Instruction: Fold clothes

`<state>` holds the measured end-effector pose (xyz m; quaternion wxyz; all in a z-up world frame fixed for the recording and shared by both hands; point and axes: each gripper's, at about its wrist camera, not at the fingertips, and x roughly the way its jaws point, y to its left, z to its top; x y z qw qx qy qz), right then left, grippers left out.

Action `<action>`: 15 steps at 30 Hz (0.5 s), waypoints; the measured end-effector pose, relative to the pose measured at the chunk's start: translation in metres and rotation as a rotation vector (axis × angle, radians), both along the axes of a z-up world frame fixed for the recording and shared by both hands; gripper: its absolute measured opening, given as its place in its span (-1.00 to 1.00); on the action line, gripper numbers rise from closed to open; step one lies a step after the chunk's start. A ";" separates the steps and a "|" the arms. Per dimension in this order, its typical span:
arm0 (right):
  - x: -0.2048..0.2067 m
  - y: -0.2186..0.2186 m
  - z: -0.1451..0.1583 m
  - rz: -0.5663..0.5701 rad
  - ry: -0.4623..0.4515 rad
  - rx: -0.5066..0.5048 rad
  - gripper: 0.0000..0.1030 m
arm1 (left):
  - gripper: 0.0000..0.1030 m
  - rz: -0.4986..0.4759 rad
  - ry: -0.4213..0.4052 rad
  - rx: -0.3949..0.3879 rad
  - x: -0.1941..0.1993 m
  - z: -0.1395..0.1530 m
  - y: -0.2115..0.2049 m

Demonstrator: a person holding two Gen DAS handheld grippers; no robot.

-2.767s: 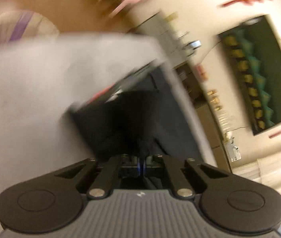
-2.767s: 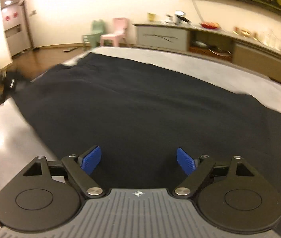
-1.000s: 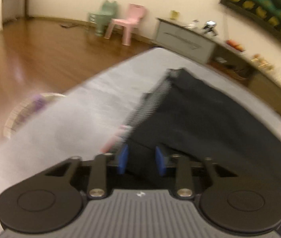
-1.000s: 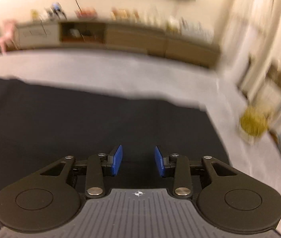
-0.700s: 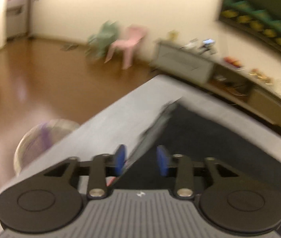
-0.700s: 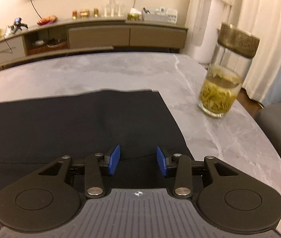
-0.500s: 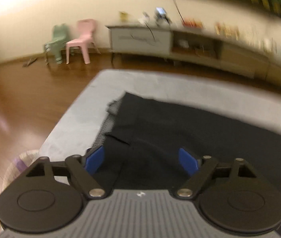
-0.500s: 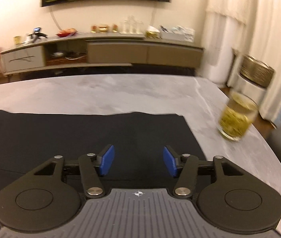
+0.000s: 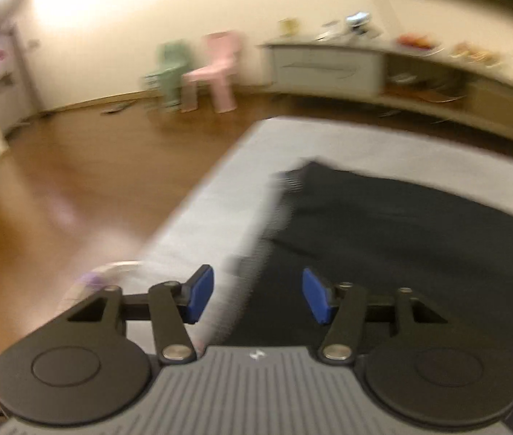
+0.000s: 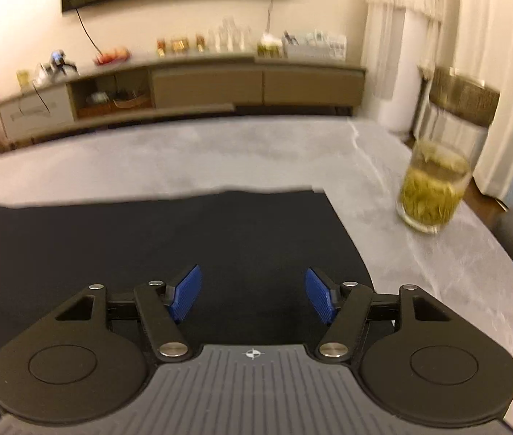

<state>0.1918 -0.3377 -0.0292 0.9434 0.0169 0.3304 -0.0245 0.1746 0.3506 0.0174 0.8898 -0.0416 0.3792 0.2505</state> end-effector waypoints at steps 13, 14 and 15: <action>-0.006 -0.027 -0.013 -0.113 0.041 -0.020 -0.20 | 0.15 -0.028 0.114 -0.017 -0.020 -0.027 -0.037; -0.010 -0.027 -0.009 -0.085 0.024 0.022 -0.20 | 0.16 -0.068 0.082 -0.017 -0.024 -0.020 -0.048; -0.014 -0.027 -0.005 -0.055 0.007 0.062 -0.20 | 0.19 -0.118 0.053 -0.027 -0.027 -0.013 -0.059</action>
